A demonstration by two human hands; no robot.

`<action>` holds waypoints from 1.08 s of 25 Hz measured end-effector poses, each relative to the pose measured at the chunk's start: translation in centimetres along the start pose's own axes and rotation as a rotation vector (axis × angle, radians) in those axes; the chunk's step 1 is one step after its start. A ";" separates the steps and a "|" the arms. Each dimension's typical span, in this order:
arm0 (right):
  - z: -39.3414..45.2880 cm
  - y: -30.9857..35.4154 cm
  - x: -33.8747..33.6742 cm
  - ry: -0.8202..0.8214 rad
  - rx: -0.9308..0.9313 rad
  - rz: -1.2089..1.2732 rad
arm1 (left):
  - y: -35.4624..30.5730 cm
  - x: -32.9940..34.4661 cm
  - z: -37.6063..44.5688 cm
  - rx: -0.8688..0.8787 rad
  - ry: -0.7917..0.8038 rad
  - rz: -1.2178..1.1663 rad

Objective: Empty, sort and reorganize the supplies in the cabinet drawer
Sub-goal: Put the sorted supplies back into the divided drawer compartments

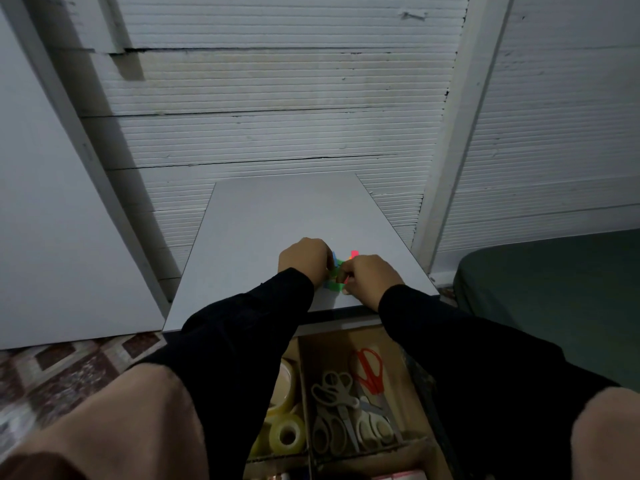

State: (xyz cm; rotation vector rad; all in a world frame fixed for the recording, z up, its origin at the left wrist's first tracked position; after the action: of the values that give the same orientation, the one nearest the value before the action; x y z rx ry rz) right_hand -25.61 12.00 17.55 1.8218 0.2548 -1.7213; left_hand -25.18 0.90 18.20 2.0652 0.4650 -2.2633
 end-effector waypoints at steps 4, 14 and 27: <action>0.1 0.3 0.4 -0.030 0.022 -0.018 | 0.1 0.3 0.4 -0.025 0.034 -0.014; 0.0 -1.0 -0.7 -0.084 0.060 0.269 | 1.5 0.1 0.2 -0.033 0.033 -0.213; 1.1 -1.9 -2.5 0.076 -0.033 0.027 | 7.1 1.8 -2.6 -0.218 0.065 -1.457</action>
State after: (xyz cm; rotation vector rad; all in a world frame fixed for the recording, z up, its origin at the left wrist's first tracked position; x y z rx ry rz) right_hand -27.89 13.61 19.42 1.8607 0.2865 -1.6224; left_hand -21.23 -4.98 14.94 1.8003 2.7323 -2.2671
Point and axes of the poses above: each hand's wrist, its own z-axis towards the middle knuckle, its own x-axis out of the palm, y = z × x, the point moved 5 cm from there along z, towards the middle knuckle, and after that the axes turned 1 degree about -x, right-handed, at the moved point
